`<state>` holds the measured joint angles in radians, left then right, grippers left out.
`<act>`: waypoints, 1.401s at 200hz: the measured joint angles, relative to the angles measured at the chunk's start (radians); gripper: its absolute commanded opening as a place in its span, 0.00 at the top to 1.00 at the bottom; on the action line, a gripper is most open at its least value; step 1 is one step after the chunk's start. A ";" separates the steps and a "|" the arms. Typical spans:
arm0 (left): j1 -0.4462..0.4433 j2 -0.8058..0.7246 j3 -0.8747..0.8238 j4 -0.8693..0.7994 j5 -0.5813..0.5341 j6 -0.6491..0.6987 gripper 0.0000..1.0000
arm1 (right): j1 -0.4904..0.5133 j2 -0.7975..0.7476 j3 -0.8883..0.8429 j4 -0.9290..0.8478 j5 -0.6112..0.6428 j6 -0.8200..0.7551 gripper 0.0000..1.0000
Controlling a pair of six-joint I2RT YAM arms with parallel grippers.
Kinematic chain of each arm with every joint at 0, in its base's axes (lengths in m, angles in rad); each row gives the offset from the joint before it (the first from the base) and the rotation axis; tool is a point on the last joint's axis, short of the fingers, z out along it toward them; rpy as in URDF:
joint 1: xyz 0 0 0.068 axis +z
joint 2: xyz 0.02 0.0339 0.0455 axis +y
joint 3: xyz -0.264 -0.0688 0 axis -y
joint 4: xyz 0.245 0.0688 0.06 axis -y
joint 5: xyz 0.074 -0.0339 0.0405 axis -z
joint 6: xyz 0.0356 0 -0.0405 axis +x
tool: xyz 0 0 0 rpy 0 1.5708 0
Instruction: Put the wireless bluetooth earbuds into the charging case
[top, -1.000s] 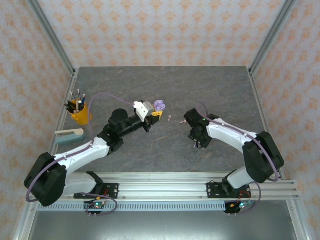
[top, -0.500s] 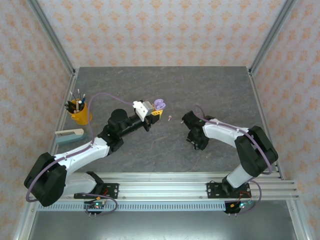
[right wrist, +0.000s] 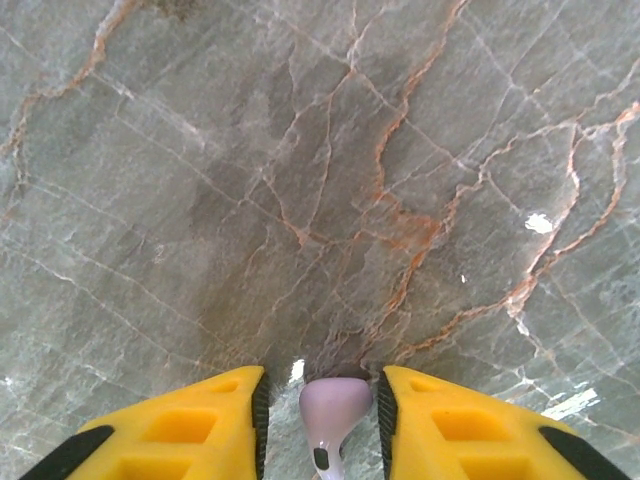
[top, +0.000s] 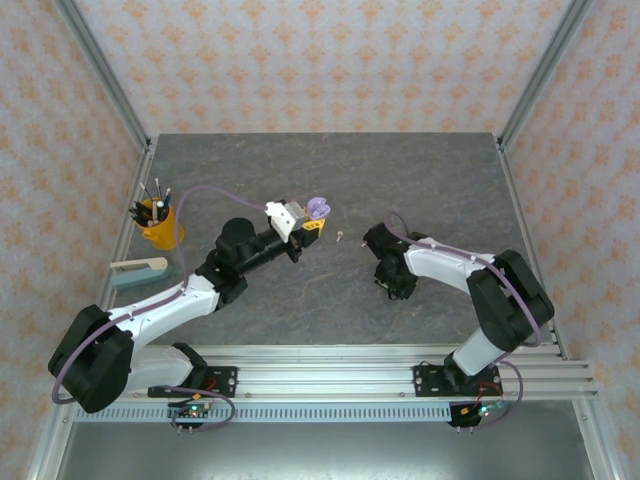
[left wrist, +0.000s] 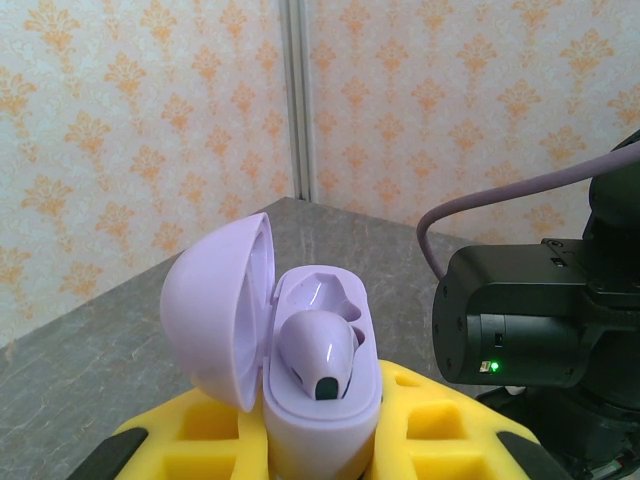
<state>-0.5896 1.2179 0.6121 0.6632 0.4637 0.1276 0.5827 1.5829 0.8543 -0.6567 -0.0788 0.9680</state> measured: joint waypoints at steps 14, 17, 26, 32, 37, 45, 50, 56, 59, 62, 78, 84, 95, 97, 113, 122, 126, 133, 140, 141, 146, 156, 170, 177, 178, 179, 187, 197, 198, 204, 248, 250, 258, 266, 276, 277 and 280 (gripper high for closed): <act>0.000 0.000 0.000 0.000 0.000 0.000 1.00 | 0.000 0.000 0.000 0.000 0.000 -0.001 0.69; 0.000 0.000 0.000 0.000 0.000 0.000 1.00 | 0.000 0.000 0.000 0.000 0.000 -0.001 0.69; 0.000 0.000 0.000 0.000 0.000 0.000 1.00 | 0.000 0.000 0.000 0.001 0.000 -0.003 0.70; 0.000 0.000 0.000 0.000 0.000 0.000 1.00 | 0.000 0.000 -0.001 0.001 0.000 -0.004 0.71; 0.000 0.000 0.000 0.000 0.000 0.000 1.00 | 0.000 0.000 -0.001 0.002 0.000 -0.003 0.72; 0.000 0.000 0.000 0.000 0.000 0.000 1.00 | 0.000 0.000 -0.002 0.002 0.001 -0.004 0.73; 0.000 0.000 0.000 0.000 0.000 0.000 1.00 | 0.000 0.000 -0.002 0.004 0.001 -0.003 0.74; 0.000 0.000 0.000 0.000 0.000 0.000 1.00 | 0.000 0.000 -0.002 0.004 0.001 -0.004 0.74; 0.000 0.000 0.000 0.000 0.000 0.000 1.00 | 0.000 0.000 -0.003 0.004 0.001 -0.006 0.75; 0.000 0.000 0.000 0.000 0.000 0.000 1.00 | 0.000 -0.001 -0.003 0.006 0.001 -0.006 0.75; 0.000 0.000 0.000 0.000 0.000 0.000 1.00 | 0.000 -0.004 -0.006 0.009 0.001 -0.014 0.77; 0.000 0.000 0.000 0.000 0.000 0.000 1.00 | 0.000 -0.005 -0.008 0.011 0.001 -0.017 0.78; 0.000 0.000 0.000 0.000 0.000 0.000 1.00 | 0.000 -0.011 -0.013 0.016 0.001 -0.023 0.79; 0.000 0.000 0.000 0.000 0.000 0.000 1.00 | 0.000 -0.013 -0.014 0.017 0.001 -0.024 0.79; 0.000 0.000 0.000 0.000 0.000 0.000 1.00 | 0.000 -0.023 -0.026 0.028 0.000 -0.037 0.80; 0.000 0.000 0.000 0.000 0.000 0.000 1.00 | 0.000 -0.030 -0.032 0.036 0.000 -0.046 0.80; 0.000 0.000 0.000 0.000 0.000 0.000 1.00 | 0.000 -0.033 -0.035 0.039 0.000 -0.051 0.80; 0.000 0.000 0.000 0.000 0.000 0.000 1.00 | 0.000 -0.038 -0.042 0.045 -0.001 -0.058 0.80; 0.000 0.000 0.000 0.000 0.000 0.000 1.00 | 0.000 -0.046 -0.049 0.053 -0.001 -0.069 0.80; 0.000 0.000 0.000 0.000 0.000 0.000 1.00 | 0.000 -0.048 -0.050 0.055 -0.001 -0.071 0.80; 0.000 0.000 0.000 0.000 0.000 0.000 1.00 | 0.000 -0.054 -0.056 0.060 -0.003 -0.077 0.80; 0.000 0.000 0.000 0.000 0.000 0.000 1.00 | 0.000 -0.067 -0.070 0.077 -0.007 -0.094 0.80; 0.000 0.000 0.000 0.000 0.000 0.000 1.00 | -0.001 -0.087 -0.090 0.098 -0.013 -0.118 0.81; 0.000 0.000 0.000 -0.001 -0.001 0.000 1.00 | -0.001 -0.097 -0.099 0.112 -0.019 -0.131 0.81; 0.000 0.000 0.000 -0.001 -0.001 0.000 1.00 | -0.001 -0.098 -0.100 0.113 -0.020 -0.132 0.81; 0.000 0.000 0.000 -0.001 -0.001 0.000 1.00 | -0.001 -0.100 -0.101 0.115 -0.021 -0.134 0.81; 0.000 0.000 0.000 -0.001 -0.001 0.000 1.00 | -0.001 -0.111 -0.111 0.134 -0.031 -0.148 0.81; 0.000 0.000 0.000 -0.001 -0.001 0.001 1.00 | -0.001 -0.129 -0.121 0.157 -0.043 -0.163 0.82; 0.000 0.000 0.000 -0.001 -0.001 0.001 1.00 | -0.001 -0.132 -0.122 0.159 -0.044 -0.164 0.82; 0.000 0.000 0.000 -0.001 -0.001 0.001 1.00 | -0.001 -0.145 -0.129 0.174 -0.049 -0.173 0.82; 0.000 -0.002 0.000 -0.011 -0.008 0.003 1.00 | -0.004 -0.264 -0.183 0.287 -0.076 -0.230 0.81; 0.000 -0.002 0.000 -0.013 -0.009 0.003 1.00 | -0.004 -0.268 -0.185 0.292 -0.075 -0.232 0.81; 0.000 -0.004 0.000 -0.020 -0.009 0.004 1.00 | -0.004 -0.292 -0.195 0.314 -0.080 -0.241 0.81; 0.000 -0.006 0.000 -0.027 -0.009 0.005 1.00 | -0.004 -0.314 -0.203 0.329 -0.082 -0.249 0.82; 0.000 -0.010 0.000 -0.032 -0.010 0.005 1.00 | -0.004 -0.345 -0.210 0.350 -0.086 -0.260 0.81; 0.000 -0.010 0.000 -0.032 -0.010 0.005 1.00 | -0.004 -0.347 -0.211 0.351 -0.087 -0.261 0.81; 0.000 -0.012 0.000 -0.034 -0.010 0.005 1.00 | -0.004 -0.355 -0.212 0.356 -0.087 -0.264 0.81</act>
<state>-0.5896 1.2060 0.6121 0.6296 0.4538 0.1326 0.5785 1.2278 0.6426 -0.3004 -0.1661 0.7044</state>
